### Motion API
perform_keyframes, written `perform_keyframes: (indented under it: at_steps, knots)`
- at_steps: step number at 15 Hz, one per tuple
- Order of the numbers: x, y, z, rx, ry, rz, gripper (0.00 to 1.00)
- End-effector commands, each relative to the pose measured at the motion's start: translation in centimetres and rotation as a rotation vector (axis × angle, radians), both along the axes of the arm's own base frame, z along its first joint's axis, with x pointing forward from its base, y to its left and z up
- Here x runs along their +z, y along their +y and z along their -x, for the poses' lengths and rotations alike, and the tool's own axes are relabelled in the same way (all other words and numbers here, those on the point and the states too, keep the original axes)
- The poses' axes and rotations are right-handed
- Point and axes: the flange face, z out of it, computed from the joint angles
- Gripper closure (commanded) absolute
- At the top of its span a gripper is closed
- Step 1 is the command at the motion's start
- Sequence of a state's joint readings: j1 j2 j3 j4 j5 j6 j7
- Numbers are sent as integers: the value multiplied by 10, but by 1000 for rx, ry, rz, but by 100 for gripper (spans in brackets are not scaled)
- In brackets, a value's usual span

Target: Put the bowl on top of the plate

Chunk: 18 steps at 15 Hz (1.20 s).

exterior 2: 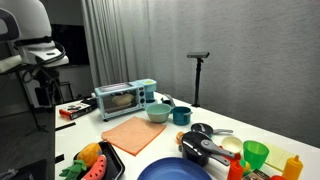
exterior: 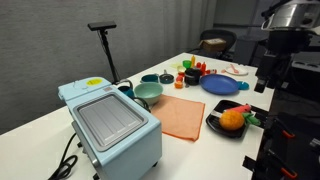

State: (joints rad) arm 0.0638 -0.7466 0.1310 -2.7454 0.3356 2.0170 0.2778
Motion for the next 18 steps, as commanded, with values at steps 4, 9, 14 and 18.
perform_keyframes:
  at_steps: [4, 9, 14, 18]
  knots:
    - [-7, -15, -93, 1, -104, 67, 0]
    - [-19, -20, -169, 70, -80, 134, 0]
    - [-26, -13, -176, 55, -65, 117, 0]
    - [-25, -12, -180, 56, -66, 116, 0]
